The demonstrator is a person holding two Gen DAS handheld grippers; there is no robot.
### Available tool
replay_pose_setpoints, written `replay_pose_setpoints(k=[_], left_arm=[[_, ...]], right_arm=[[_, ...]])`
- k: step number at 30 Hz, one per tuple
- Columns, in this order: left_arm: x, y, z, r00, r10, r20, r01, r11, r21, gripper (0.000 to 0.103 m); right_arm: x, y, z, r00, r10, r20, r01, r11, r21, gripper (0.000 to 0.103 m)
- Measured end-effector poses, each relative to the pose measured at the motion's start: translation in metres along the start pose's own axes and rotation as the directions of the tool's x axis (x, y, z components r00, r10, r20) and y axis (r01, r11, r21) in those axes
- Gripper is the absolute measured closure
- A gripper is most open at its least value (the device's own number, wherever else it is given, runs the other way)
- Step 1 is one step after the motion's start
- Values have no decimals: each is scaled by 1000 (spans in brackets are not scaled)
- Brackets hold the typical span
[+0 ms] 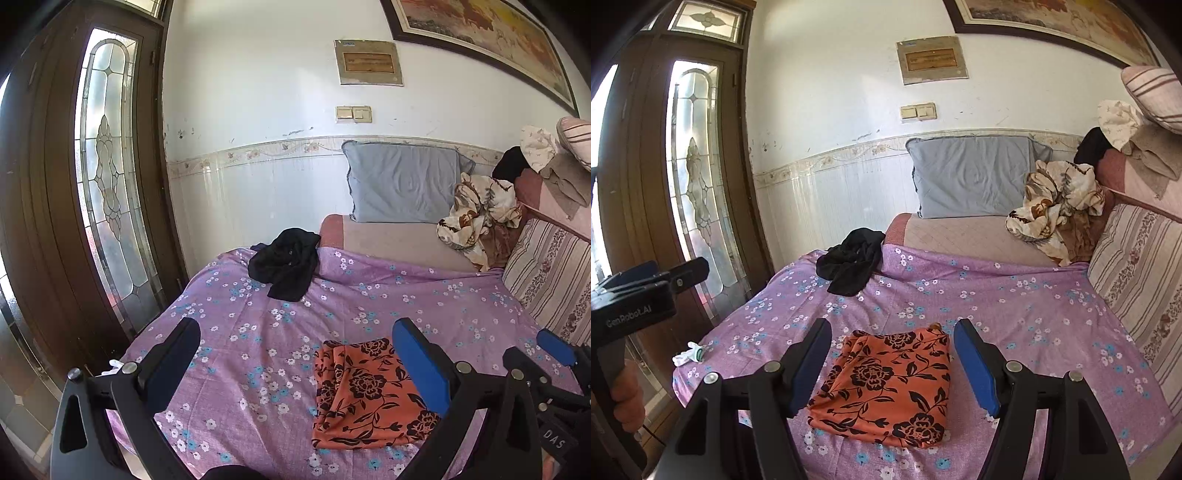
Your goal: Fold small clothes
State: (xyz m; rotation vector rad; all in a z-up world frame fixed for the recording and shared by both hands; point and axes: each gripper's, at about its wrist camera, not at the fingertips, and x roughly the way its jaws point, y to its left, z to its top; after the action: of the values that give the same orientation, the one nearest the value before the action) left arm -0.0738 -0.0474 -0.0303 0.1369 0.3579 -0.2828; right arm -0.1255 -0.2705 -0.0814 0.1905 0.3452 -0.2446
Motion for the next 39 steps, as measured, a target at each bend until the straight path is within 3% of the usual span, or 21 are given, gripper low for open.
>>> replay_pose_setpoints(k=[12, 27, 39], left_arm=[[6, 16, 0, 1000, -9, -26, 8, 999, -32, 0], [-23, 39, 13, 999, 20, 43, -17, 996, -82, 0], [-9, 36, 10, 999, 31, 21, -29, 997, -69, 0]], right_arm=[[11, 13, -3, 1000, -6, -19, 5, 999, -32, 31], [-28, 34, 23, 995, 4, 95, 2, 998, -63, 31], [-33, 36, 24, 991, -5, 132, 16, 996, -84, 30]])
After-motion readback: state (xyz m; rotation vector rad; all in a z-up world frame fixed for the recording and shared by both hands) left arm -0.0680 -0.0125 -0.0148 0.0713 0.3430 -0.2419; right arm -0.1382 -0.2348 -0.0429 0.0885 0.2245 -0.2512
